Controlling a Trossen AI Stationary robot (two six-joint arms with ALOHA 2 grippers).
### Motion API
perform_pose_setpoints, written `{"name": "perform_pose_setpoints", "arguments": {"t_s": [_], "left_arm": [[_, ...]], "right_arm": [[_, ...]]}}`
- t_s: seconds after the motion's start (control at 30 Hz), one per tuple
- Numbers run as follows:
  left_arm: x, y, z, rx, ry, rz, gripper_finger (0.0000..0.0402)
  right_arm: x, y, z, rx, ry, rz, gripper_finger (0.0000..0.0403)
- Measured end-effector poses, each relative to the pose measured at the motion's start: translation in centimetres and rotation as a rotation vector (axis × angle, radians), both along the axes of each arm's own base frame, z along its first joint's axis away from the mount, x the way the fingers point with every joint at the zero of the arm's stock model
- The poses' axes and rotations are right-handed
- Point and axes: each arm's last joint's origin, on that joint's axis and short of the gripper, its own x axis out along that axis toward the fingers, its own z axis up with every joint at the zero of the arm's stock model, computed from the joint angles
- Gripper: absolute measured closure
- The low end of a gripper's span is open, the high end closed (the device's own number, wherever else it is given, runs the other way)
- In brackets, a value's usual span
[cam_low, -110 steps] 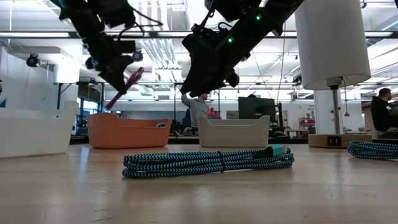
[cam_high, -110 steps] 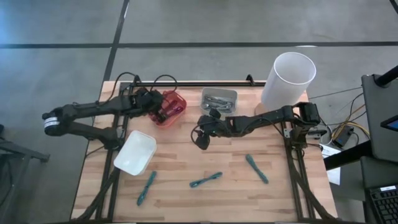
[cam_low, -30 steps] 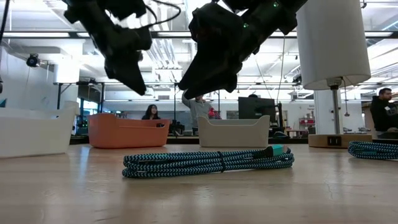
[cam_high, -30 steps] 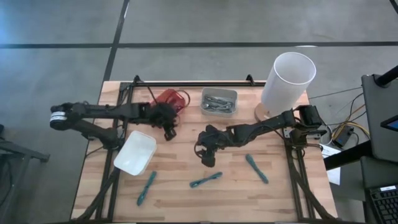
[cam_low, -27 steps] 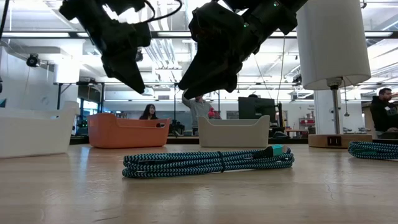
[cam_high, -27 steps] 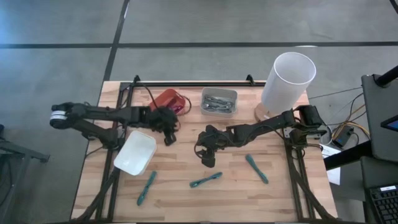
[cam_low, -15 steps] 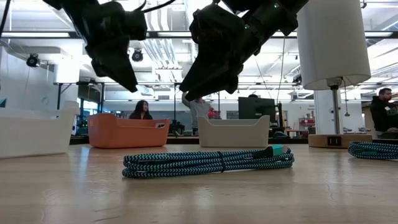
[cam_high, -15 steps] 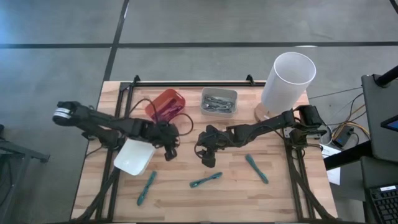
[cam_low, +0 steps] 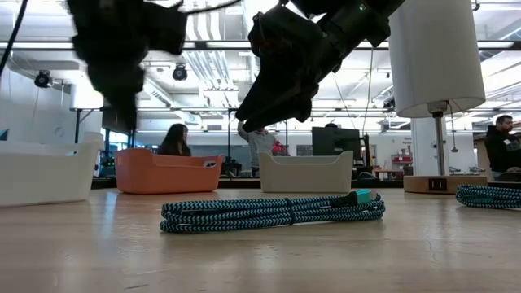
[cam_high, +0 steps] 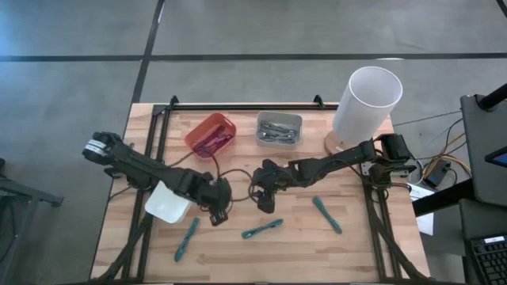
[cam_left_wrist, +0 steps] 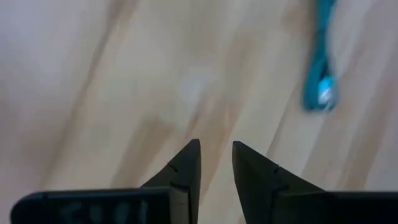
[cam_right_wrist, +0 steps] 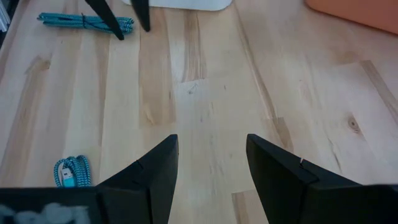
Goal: Pick & Place USB Port
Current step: Put the left blue USB cable into the white bin
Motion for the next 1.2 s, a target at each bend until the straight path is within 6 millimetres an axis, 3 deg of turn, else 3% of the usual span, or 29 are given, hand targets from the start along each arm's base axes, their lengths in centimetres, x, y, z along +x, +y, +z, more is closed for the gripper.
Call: {"name": "perform_pose_setpoints", "arguments": {"t_s": [0.23,0.53,0.8,1.2], "left_arm": [[-0.4,-2.6,-2.7,-0.125,0.283,0.071,0.0299],[-1.2,-5.0,-5.1,-0.155,0.454,0.171,0.0298],[-2.1,-6.3,-5.6,-0.139,0.508,0.264,0.0299],[-3.2,-6.4,-5.6,-0.081,0.568,0.306,0.0301]], "right_arm": [[0.0,0.0,0.0,-0.001,0.001,0.001,0.0216],[0.0,0.0,0.0,-0.001,0.001,0.001,0.0216],[0.0,0.0,0.0,-0.028,0.0,0.026,0.0216],[0.0,0.0,0.0,-0.047,-0.001,0.043,0.0216]]}}
